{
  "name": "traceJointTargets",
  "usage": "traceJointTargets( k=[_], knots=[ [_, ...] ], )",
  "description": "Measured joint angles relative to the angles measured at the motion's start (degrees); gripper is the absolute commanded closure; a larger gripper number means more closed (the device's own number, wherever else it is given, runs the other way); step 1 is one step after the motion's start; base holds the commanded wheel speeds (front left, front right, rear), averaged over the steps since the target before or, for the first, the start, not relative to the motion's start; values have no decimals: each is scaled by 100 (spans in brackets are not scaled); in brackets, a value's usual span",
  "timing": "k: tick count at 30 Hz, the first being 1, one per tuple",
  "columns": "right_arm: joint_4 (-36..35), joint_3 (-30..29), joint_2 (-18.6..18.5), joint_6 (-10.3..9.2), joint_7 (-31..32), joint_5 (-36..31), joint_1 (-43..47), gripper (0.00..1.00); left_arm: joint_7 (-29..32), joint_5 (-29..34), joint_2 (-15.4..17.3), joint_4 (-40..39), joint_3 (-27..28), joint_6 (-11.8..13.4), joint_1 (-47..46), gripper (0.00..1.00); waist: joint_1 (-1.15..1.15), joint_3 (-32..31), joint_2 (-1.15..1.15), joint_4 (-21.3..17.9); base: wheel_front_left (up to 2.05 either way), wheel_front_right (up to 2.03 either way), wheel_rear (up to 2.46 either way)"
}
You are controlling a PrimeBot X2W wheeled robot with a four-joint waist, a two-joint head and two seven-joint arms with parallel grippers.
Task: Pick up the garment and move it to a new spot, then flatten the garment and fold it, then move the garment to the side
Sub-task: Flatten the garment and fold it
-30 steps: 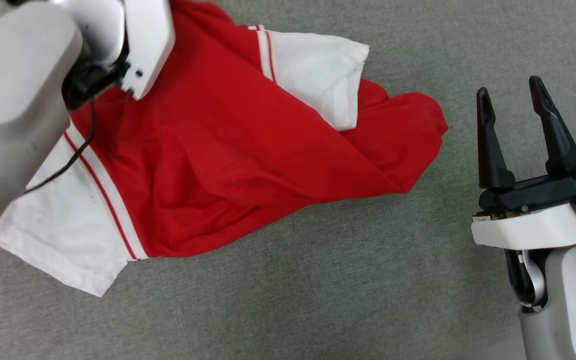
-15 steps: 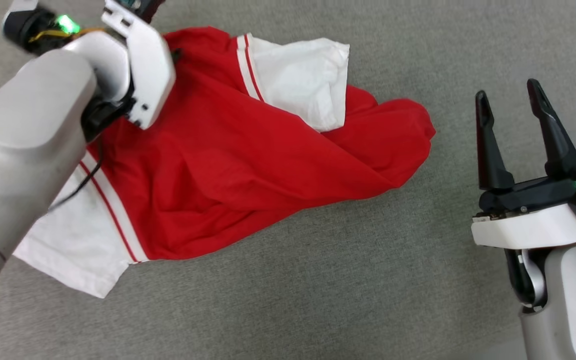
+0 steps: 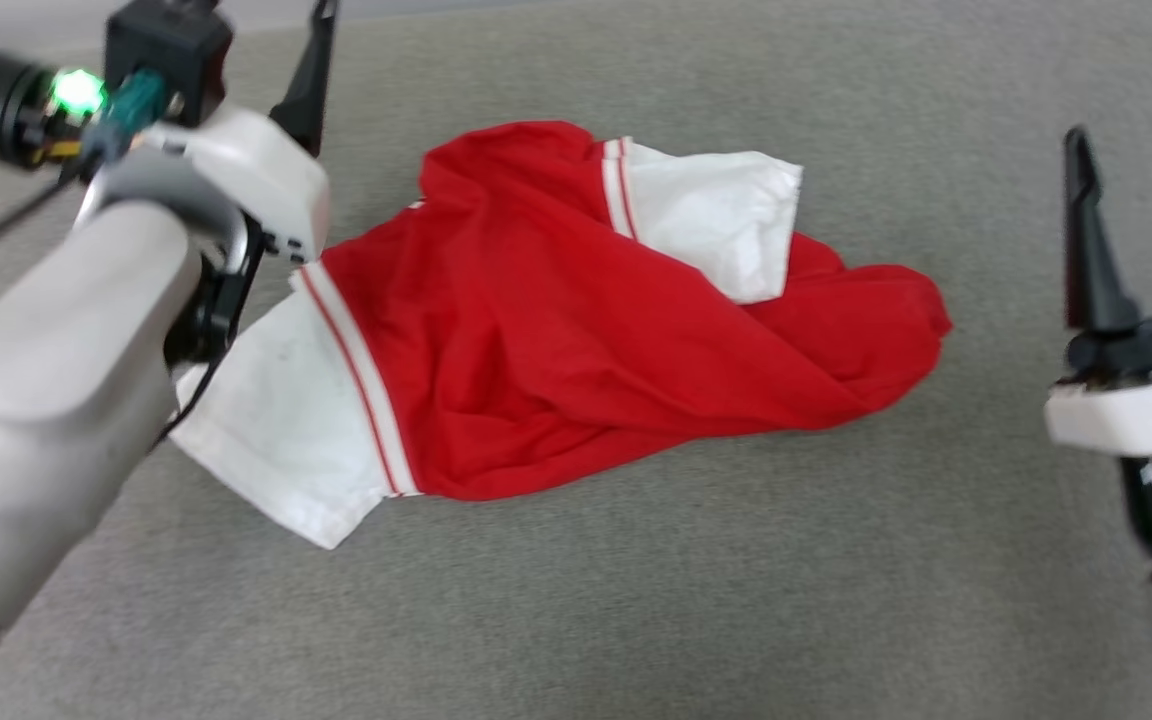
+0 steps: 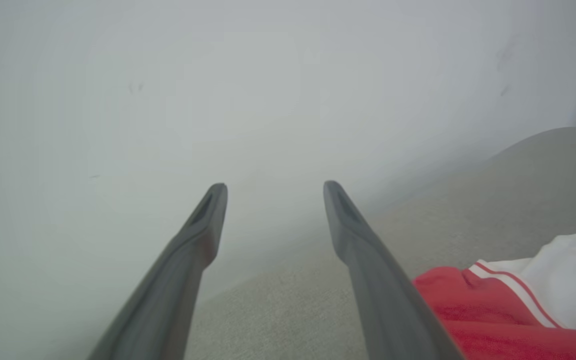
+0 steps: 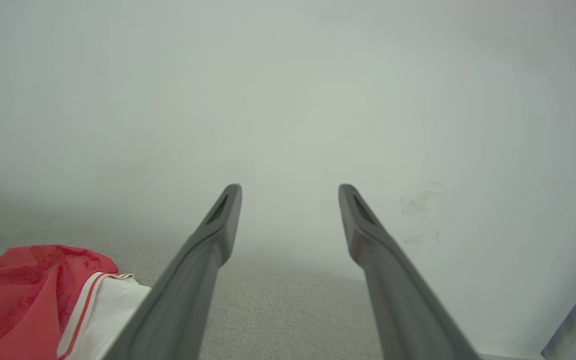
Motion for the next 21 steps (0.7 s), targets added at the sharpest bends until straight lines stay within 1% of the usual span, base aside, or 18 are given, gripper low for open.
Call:
traceJointTargets(
  k=[3, 5, 7, 9, 10, 13, 15, 18, 21],
  knots=[
    [10, 66, -296, 0, 0, 11, -302, 0, -11, 435, 219, -921, 604, 644, 565, 0, 0, -25, 0, 180, 0, 0, 0],
    [71, 172, -539, 0, 71, 20, -571, 0, -20, 621, 290, -1454, 1074, 1005, 1094, 0, 0, -10, 0, 282, 0, 0, 0],
    [177, 364, -778, 0, 318, 154, -879, 0, -19, 836, 303, -1889, 1501, 1257, 1678, 0, 0, 21, 0, 375, 0, 0, 0],
    [256, 616, -1034, 0, 687, 302, -1193, 0, -19, 1074, 274, -2284, 1945, 1485, 2194, 0, 0, 54, 0, 459, 0, 0, 0],
    [453, 1174, -1451, 0, 1459, 671, -1667, 0, -20, 1430, 112, -2762, 2520, 1703, 2917, 0, 0, 108, 0, 569, 0, 0, 0],
    [668, 1929, -1952, 1, 2508, 1187, -2116, 0, -19, 1763, -183, -3093, 3026, 1769, 3579, 0, 0, 164, 0, 688, 0, 0, 0],
    [791, 2443, -2268, 1, 3353, 1639, -2415, 0, -20, 1971, -405, -3255, 3309, 1741, 3934, 0, 0, 209, 0, 769, 0, 0, 0],
    [924, 3125, -2664, 1, 4695, 2393, -2837, 0, -19, 2248, -764, -3401, 3621, 1614, 4365, 0, 0, 310, 0, 884, 0, 0, 0],
    [985, 3619, -3011, 0, 5757, 3009, -3299, 0, -20, 2498, -1125, -3486, 3888, 1397, 4593, 0, 0, 445, 0, 1013, 0, 0, 0]
  ],
)
